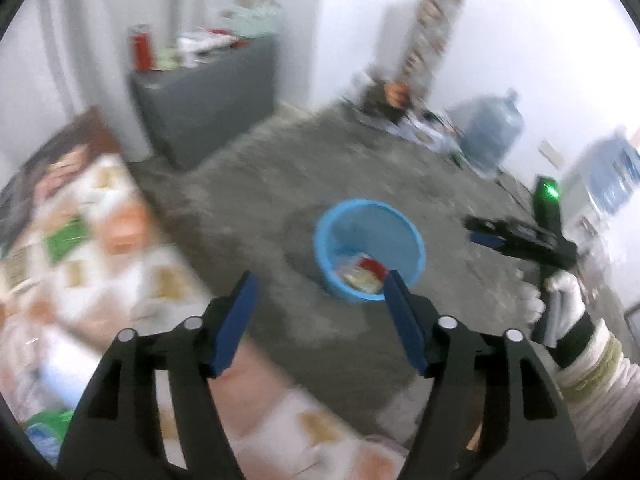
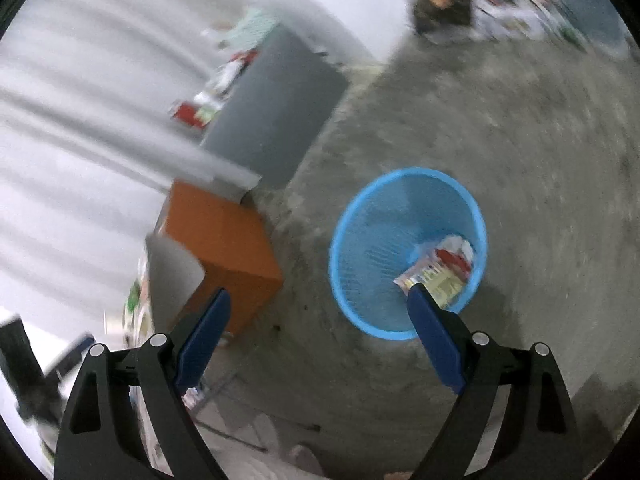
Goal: Collect trash
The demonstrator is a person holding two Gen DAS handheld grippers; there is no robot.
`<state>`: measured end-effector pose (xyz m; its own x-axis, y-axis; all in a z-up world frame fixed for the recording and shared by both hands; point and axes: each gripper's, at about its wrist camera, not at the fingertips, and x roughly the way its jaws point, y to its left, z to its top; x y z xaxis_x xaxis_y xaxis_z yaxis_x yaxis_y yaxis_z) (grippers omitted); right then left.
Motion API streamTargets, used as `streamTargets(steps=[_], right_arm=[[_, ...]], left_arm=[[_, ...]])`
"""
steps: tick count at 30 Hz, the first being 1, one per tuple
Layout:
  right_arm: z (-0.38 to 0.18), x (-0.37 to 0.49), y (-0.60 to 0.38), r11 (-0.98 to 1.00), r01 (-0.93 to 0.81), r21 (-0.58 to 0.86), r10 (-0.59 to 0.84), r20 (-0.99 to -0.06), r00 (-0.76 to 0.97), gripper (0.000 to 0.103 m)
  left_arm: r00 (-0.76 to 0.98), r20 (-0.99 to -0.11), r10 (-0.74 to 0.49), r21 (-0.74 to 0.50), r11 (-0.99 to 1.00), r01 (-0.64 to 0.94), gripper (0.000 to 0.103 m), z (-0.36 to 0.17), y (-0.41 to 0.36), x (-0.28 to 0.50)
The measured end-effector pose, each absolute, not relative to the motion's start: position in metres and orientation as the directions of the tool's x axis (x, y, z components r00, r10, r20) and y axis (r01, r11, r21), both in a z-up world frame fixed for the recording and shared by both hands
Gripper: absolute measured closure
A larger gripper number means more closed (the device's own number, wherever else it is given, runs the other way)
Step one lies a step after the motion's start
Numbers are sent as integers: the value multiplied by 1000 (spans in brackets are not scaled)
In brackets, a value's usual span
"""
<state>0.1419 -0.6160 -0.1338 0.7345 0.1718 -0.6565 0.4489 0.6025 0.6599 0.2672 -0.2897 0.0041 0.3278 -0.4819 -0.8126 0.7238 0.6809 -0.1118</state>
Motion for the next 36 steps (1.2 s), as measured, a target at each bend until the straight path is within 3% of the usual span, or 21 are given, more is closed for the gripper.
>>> streamTargets(steps=[5, 7, 10, 15, 25, 34, 36], right_arm=[[-69, 172, -556, 773, 274, 573, 210, -638, 741, 13], [-48, 189, -523, 828, 176, 532, 250, -632, 734, 12], [-23, 217, -464, 887, 21, 461, 314, -638, 703, 10], [-6, 256, -381, 916, -164, 367, 382, -664, 643, 9], [-16, 331, -254, 897, -372, 238, 415, -739, 530, 9], [-35, 372, -205, 898, -410, 163, 370, -783, 500, 9], [-41, 379, -201, 897, -408, 171, 373, -789, 489, 9]], left_arm=[[452, -785, -425, -111, 813, 571, 36, 49, -186, 312], [455, -790, -411, -167, 858, 485, 33, 56, -140, 337], [418, -812, -408, -251, 890, 381, 31, 52, -91, 363], [395, -844, -362, -258, 921, 293, 31, 31, -42, 388], [302, -907, -292, -193, 928, 318, 29, -24, -35, 419], [302, -925, -229, -129, 940, 317, 29, -38, -31, 441], [307, -928, -209, -101, 937, 334, 35, -37, -30, 441]])
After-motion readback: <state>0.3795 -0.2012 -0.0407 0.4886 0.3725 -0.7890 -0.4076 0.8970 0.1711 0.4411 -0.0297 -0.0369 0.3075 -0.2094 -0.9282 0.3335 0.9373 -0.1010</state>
